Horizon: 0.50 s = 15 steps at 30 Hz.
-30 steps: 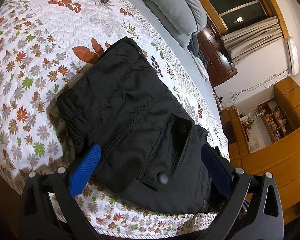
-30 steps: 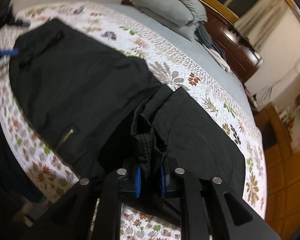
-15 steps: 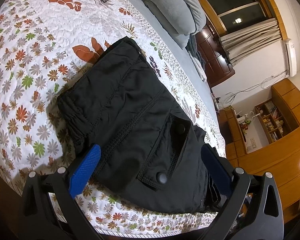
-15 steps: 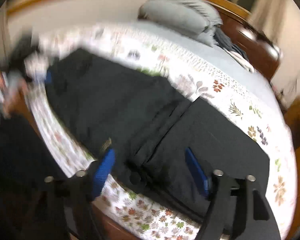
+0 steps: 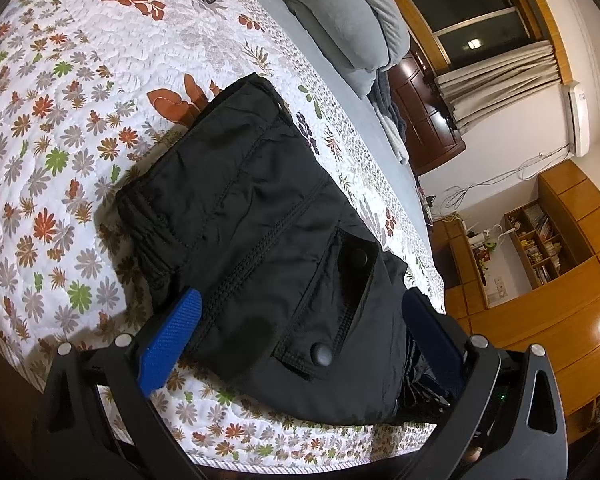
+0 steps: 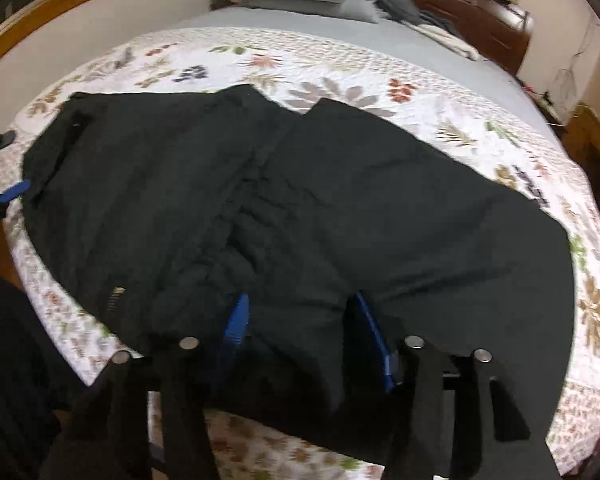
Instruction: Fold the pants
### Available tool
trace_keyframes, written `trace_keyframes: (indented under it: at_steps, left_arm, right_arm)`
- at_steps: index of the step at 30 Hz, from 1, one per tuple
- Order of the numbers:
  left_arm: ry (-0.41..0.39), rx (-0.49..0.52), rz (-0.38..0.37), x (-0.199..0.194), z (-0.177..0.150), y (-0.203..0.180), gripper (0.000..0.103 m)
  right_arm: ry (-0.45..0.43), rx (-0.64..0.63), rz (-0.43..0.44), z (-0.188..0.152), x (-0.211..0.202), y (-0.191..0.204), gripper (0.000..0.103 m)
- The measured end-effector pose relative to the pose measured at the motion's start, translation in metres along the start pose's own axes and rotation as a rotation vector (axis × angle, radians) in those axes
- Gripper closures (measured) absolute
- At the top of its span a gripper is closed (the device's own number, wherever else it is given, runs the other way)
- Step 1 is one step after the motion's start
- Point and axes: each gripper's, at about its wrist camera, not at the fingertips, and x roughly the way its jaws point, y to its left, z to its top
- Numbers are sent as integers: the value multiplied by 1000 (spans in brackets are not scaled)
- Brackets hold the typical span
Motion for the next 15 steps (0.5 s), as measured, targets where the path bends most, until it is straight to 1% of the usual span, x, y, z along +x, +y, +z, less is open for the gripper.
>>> trace_keyframes:
  at_steps: [1,2,4,7,9,11,12,14,15]
  left_arm:
    - [0,0,1,0,0,0,3]
    - [1,0,1,0,0,0,3]
    - [2,-1,0,1,1,1,3]
    - [1,-3,-3,1,1,1,3]
    - [1,-5,-4,2,2,1,3]
    - [0,-9,-7,1,3,3,3]
    - [-1,-11,-12,1,3,3,3]
    - [-1,-15,-23,-1,4,6,3]
    - [3,-22,-29,-2,5,7,3]
  right_arm:
    - [4,8,43,-1,-2,1,49]
    - [10,6,67,-2,-2,2,49]
    - [4,-20,69,2,-7,2,51]
    - [-33,-7,113,17,-24,-5,52]
    - [-49,13,106,32,-26,-16,52]
    - [-47,64,69,50,-16,-35,52]
    - [-44,82,66,54,-11,-41,52]
    - [-3,93,49,62,10,-49,51]
    - [37,79,50,63,22,-48,50]
